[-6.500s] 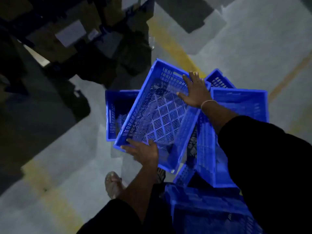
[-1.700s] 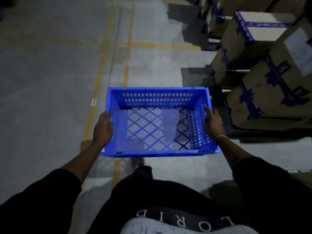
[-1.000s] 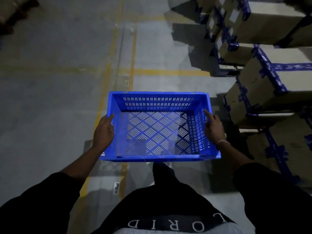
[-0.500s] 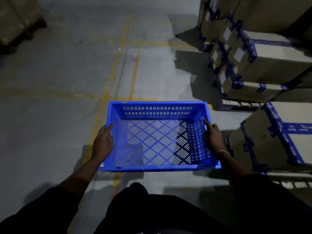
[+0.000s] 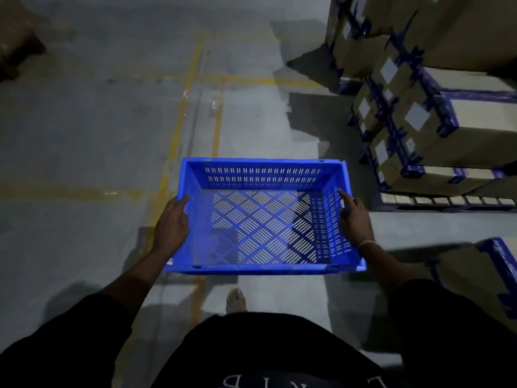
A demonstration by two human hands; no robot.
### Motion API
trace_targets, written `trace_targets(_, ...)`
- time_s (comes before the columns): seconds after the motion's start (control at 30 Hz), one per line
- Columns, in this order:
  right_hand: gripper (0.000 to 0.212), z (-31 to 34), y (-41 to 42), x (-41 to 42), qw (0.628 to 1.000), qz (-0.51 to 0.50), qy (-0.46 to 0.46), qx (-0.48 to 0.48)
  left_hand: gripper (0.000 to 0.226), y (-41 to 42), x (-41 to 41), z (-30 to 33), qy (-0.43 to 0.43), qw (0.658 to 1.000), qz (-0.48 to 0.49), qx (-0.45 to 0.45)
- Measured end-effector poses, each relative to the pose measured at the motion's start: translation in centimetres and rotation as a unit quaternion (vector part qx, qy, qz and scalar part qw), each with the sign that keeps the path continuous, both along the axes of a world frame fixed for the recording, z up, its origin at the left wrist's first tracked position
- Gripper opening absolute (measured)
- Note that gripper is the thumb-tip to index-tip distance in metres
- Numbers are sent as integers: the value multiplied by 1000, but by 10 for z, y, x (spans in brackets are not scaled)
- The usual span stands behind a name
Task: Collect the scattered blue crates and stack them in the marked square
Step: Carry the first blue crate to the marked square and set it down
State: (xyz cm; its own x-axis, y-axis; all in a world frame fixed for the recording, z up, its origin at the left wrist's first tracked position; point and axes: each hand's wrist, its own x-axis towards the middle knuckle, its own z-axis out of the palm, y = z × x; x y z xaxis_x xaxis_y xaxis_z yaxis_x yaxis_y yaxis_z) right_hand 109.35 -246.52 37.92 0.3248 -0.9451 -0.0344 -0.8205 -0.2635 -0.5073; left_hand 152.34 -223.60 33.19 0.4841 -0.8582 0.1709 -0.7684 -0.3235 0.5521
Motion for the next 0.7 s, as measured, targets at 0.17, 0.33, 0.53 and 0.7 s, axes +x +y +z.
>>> trace_targets(0.17, 70, 1, -84, 60, 1000, -19, 0, 5, 53, -97, 66, 8, -8, 1000, -3, 14)
trace_targets(0.33, 66, -2, -182, 113, 1000, -28, -7, 12, 52, -200, 119, 6, -13, 1000, -8, 9)
trace_targets(0.53, 67, -11, -330, 179, 999, -16, -27, 26, 51, -336, 176, -10, -4, 1000, 8, 7)
trace_targets(0.7, 64, -7, -452, 229, 999, 4, -28, 21, 51, -444, 223, -4, -5, 1000, 15, 9)
